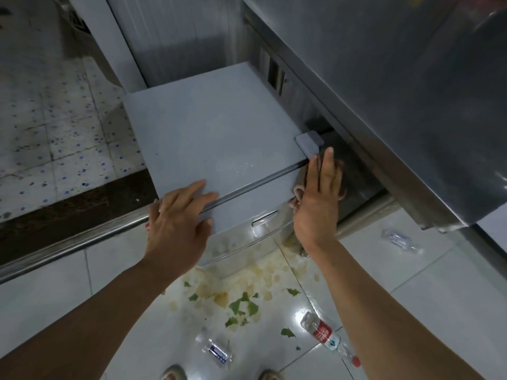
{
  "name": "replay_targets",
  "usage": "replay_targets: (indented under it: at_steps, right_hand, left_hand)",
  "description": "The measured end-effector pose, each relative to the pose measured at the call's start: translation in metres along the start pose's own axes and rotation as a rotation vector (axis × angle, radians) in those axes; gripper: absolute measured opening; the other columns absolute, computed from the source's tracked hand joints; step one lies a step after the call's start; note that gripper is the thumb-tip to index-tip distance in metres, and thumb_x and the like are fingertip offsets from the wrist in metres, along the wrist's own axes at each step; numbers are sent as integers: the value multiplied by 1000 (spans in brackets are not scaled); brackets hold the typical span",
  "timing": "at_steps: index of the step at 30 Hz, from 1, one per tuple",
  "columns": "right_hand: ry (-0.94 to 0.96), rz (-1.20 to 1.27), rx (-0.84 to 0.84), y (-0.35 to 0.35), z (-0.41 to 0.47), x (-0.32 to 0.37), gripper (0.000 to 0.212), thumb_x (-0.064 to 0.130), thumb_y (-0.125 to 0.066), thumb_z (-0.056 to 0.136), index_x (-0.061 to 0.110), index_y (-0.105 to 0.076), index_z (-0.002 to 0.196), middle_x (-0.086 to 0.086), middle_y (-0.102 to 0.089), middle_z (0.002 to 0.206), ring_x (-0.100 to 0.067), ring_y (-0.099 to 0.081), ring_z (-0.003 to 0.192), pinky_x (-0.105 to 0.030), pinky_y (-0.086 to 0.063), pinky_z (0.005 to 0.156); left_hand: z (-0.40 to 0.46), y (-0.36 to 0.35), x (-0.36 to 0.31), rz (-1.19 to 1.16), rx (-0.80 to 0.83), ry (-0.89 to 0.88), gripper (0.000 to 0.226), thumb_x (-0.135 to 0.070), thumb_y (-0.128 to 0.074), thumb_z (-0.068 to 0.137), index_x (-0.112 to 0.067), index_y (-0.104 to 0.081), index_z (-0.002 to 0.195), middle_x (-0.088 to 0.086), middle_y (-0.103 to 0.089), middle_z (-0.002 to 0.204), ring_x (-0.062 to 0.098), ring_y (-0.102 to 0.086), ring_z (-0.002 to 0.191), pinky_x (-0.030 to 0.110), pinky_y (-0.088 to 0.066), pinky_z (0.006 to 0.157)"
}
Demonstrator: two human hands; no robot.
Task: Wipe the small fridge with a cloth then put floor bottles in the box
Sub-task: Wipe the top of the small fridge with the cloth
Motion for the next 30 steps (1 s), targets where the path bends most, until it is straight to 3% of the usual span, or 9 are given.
replay_targets:
  at_steps: [5, 11, 14, 18, 20, 22, 24, 27, 30]
  right_hand:
    - [106, 24, 34, -5, -20, 36, 62, 10, -37, 86, 2, -27, 147, -13, -9, 158, -38, -3, 145, -56, -18, 116]
    - [383, 232, 247, -2, -57, 97, 60, -5, -48, 89, 6, -31, 145, -7, -15, 158, -24, -1, 147, -41, -7, 120]
    - [279, 513, 320, 26, -55, 103, 50, -8, -50, 89, 1, -44, 138, -13, -41, 147, -13, -32, 136, -18, -20, 115]
    - [-4, 803, 428, 59, -42, 94, 48, 4, -60, 88, 18, -47, 132, -1, -63, 116, -11, -60, 106, -32, -48, 99]
    - [1, 863, 422, 82, -33, 100, 43, 3, -64, 85, 27, -50, 119, 1, -66, 106, -12, -64, 98, -37, -52, 93]
    - [12, 875, 457, 101, -25, 107, 51, -4, -64, 80, 34, -48, 109, 0, -67, 103, -14, -65, 96, -41, -54, 90]
    - [-1, 957, 539, 113, -22, 116, 59, -11, -64, 73, 37, -50, 104, -1, -68, 102, -16, -66, 95, -45, -55, 87]
    - [4, 1057, 696, 125, -27, 131, 62, -10, -66, 75, 36, -50, 113, -4, -67, 109, -17, -66, 102, -46, -54, 89]
    - [57, 1010, 749, 135, -29, 139, 67, -20, -53, 78, 18, -44, 132, -11, -64, 116, -22, -62, 108, -48, -52, 93]
  left_hand:
    - [-2, 0, -3, -33, -9, 14, 47, -11, -61, 84, -22, -54, 130, -3, -41, 146, 22, -33, 134, 43, -20, 110]
    - [-6, 7, -7, -67, 73, 89, 49, -6, -55, 85, -22, -53, 131, -3, -43, 145, 19, -33, 135, 40, -21, 112]
    - [-13, 24, -11, -136, 54, 138, 42, -4, -56, 84, -18, -58, 124, 0, -54, 135, 23, -45, 126, 42, -31, 109]
    - [-21, 40, -18, -516, 66, 314, 26, -21, -47, 97, -8, -66, 109, 9, -67, 111, 23, -59, 104, 34, -44, 94]
    - [-23, 45, -29, -810, 106, 444, 42, -33, -37, 100, -6, -68, 106, 11, -69, 107, 21, -63, 100, 31, -48, 88]
    - [-23, 55, -47, -1014, 165, 486, 48, -42, -31, 99, -13, -69, 105, 2, -71, 100, 6, -66, 89, 14, -48, 71]
    - [-21, 69, -64, -1164, 181, 464, 38, -39, -41, 96, -14, -68, 104, 1, -72, 98, 4, -68, 87, 11, -51, 74]
    - [-19, 86, -77, -1204, 212, 493, 32, -28, -57, 90, -6, -65, 112, 12, -70, 109, 21, -65, 102, 31, -47, 95]
    - [-18, 99, -81, -1175, 210, 544, 27, -18, -60, 89, -3, -65, 111, 14, -70, 108, 18, -66, 92, 24, -49, 74]
Point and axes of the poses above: each hand's wrist, its own z-axis towards the middle knuckle, its own y-axis out of the back of the hand, x = y × z, the point moved 9 cm from there along z, towards the middle knuckle
